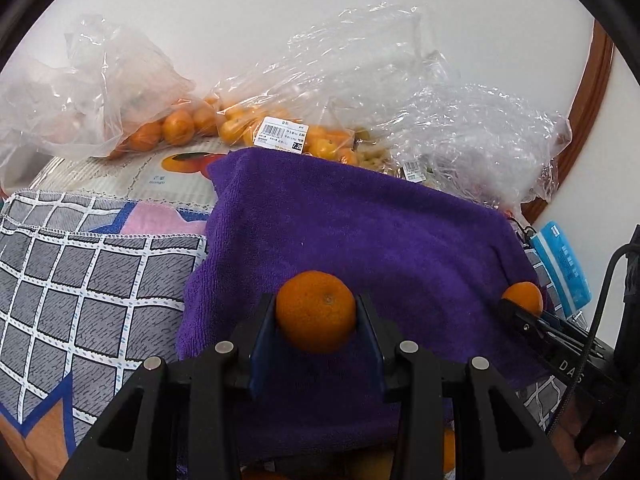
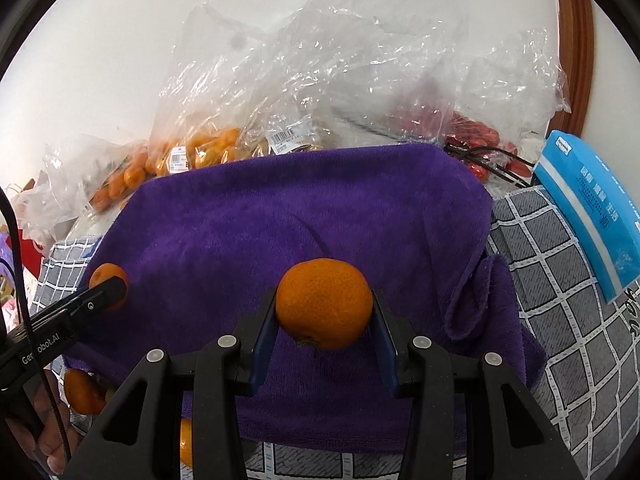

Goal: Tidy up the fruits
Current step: 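Lift both held oranges and carry them over the purple towel, then open the right gripper onto the towel while the left gripper releases its orange there, then grasp an orange at the pile with the right gripper while the left gripper approaches, then close the left gripper on a large orange beside the pile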

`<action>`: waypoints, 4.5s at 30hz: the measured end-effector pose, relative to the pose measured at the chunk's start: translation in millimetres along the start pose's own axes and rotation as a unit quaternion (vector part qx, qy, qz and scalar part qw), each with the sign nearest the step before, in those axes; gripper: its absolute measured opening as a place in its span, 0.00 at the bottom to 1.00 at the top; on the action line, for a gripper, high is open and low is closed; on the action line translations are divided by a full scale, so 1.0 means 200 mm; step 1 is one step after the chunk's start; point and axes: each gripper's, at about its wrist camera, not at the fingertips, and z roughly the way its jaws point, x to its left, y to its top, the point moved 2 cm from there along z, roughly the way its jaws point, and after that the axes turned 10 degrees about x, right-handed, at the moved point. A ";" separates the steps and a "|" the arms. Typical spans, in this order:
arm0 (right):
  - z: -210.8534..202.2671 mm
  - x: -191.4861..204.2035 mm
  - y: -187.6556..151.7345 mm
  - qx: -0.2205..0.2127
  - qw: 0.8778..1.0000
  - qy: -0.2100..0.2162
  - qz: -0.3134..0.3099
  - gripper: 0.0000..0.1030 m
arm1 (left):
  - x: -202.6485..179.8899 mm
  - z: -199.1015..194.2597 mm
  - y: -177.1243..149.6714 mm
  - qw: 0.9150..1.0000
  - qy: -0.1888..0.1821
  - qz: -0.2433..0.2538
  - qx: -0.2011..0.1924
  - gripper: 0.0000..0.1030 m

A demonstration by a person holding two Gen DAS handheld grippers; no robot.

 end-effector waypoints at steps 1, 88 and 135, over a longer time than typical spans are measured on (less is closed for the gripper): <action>0.00 0.00 0.00 0.001 1.000 -0.002 0.001 0.43 | 0.00 0.00 0.00 1.000 0.000 0.000 0.000 0.37; -0.14 0.25 -0.40 0.021 1.000 0.018 -0.015 0.32 | 0.32 -0.36 -0.49 0.999 -0.004 -0.007 0.042 0.61; -0.22 0.08 -0.45 -0.027 0.999 -0.030 -0.022 0.33 | 0.21 -0.31 -0.46 0.999 -0.032 -0.024 -0.006 0.39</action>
